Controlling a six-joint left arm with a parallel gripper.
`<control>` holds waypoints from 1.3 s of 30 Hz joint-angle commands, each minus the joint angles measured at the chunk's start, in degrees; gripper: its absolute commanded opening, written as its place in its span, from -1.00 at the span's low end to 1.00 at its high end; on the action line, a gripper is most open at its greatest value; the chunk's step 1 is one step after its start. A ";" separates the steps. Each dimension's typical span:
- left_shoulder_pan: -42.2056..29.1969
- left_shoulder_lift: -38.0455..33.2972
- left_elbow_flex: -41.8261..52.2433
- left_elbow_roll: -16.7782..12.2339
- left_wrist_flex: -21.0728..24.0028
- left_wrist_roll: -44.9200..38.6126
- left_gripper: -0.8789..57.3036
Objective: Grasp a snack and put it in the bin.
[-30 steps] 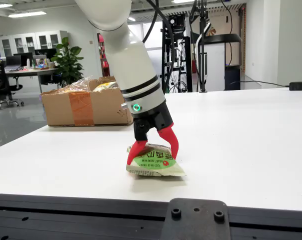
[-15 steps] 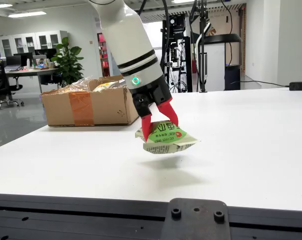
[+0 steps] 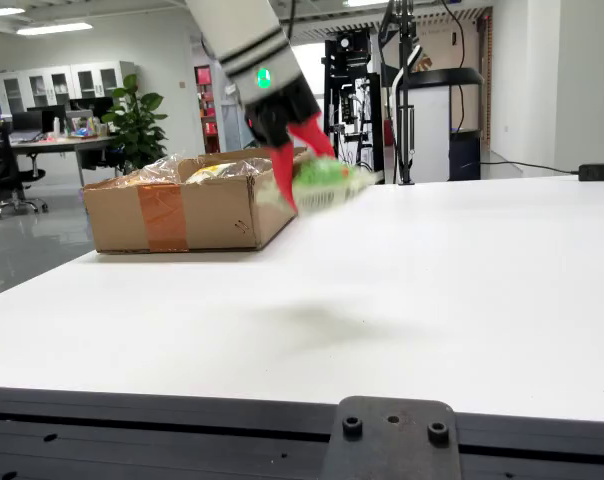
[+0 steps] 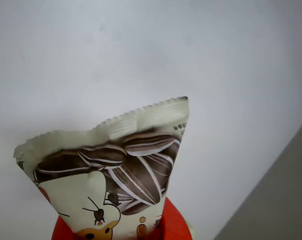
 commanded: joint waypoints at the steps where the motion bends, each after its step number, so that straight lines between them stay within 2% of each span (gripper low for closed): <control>1: 3.53 -3.60 -1.81 0.45 0.72 -2.59 -0.45; 9: 8.52 -4.78 -7.61 2.75 3.43 -6.97 -0.46; 20: 16.30 -2.44 -19.03 5.14 8.11 -14.75 -0.46; 32: 25.09 -0.20 -26.75 6.72 8.71 -24.17 -0.46; 39: 28.59 0.46 -29.03 8.19 9.23 -26.49 -0.44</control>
